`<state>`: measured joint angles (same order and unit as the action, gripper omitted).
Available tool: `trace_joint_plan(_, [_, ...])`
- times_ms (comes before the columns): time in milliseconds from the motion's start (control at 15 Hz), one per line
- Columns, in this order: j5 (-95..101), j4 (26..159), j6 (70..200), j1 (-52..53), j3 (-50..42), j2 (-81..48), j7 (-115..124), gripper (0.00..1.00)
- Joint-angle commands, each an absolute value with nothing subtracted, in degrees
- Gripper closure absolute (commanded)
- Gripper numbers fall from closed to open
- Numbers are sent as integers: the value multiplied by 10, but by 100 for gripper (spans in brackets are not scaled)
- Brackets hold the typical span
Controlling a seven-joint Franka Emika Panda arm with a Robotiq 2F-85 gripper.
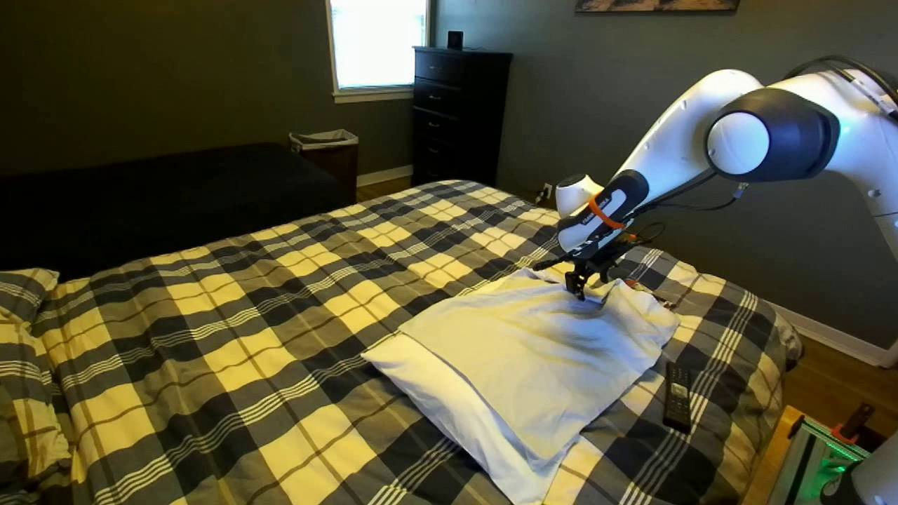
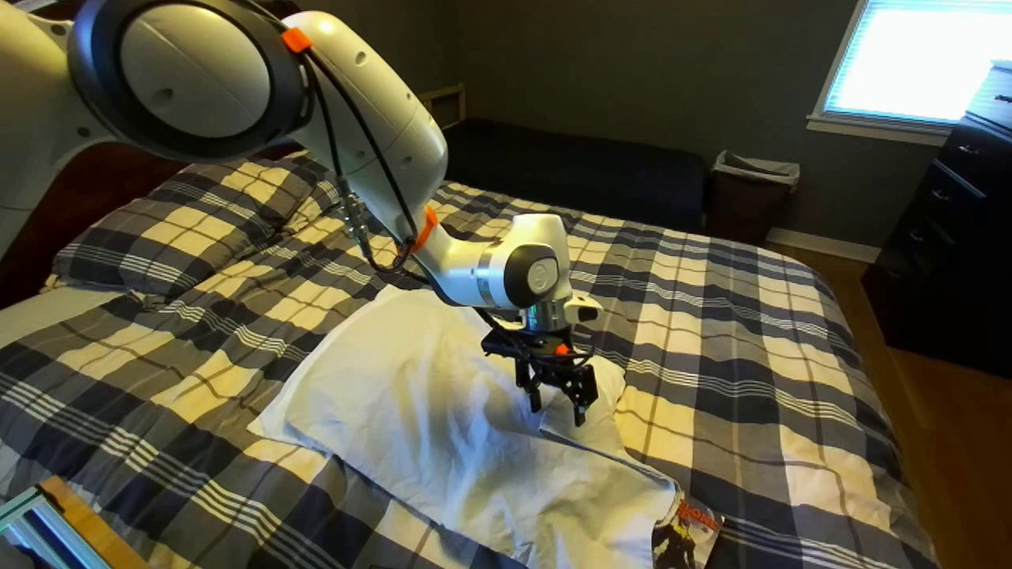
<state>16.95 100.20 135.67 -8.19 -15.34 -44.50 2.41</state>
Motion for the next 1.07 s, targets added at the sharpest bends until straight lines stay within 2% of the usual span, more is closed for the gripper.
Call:
trace_joint_plan(0, [182,983,1351,-76,-165,-463,38,30])
trace_joint_plan(200, [181,972,1349,-77,-167,-470,39,56])
trace_joint_plan(600, [172,960,1377,-82,-171,-468,60,99])
trace_joint_plan(1000, [161,948,1402,-93,-176,-462,71,99])
